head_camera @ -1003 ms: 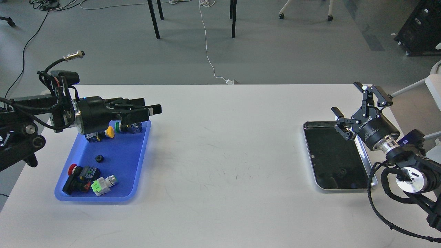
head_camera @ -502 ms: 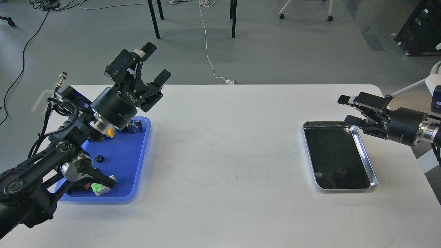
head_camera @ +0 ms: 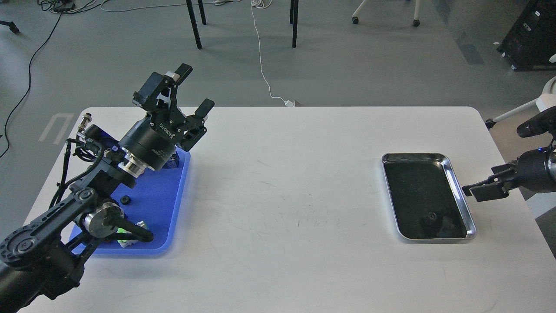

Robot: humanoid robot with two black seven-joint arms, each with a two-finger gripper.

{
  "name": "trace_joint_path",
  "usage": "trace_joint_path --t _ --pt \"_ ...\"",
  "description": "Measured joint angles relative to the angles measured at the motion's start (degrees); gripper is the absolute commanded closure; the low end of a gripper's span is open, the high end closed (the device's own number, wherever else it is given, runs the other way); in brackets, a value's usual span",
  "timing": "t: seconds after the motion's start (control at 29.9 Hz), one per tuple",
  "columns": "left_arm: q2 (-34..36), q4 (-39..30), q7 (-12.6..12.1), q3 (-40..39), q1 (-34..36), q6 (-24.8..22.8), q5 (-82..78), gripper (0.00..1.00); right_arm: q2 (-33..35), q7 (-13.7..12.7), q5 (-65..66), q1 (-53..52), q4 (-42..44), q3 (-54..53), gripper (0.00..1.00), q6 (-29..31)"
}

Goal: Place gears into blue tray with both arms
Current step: 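Lower the right gripper into the metal tray and grasp another black gear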

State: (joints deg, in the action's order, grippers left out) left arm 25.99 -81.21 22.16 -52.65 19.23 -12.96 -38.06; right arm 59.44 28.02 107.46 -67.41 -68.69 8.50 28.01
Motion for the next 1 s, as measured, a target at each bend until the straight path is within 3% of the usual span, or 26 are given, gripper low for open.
trace_joint_path --t 0.23,0.47,1.0 --pt "0.29 0.0 0.05 -0.09 -0.4 0.0 -0.17 0.02 -4.47 -0.03 2.28 -0.12 -2.09 2.64 0.09 -0.01" --pt "0.61 0.0 0.07 -0.17 -0.42 -0.05 -0.13 0.02 -7.93 -0.03 2.36 0.18 -1.99 4.24 0.3 -0.01" --pt "0.63 0.0 0.08 -0.77 -0.5 0.11 -0.08 0.02 -13.56 -0.03 2.23 3.2 5.45 5.04 0.31 -1.15"
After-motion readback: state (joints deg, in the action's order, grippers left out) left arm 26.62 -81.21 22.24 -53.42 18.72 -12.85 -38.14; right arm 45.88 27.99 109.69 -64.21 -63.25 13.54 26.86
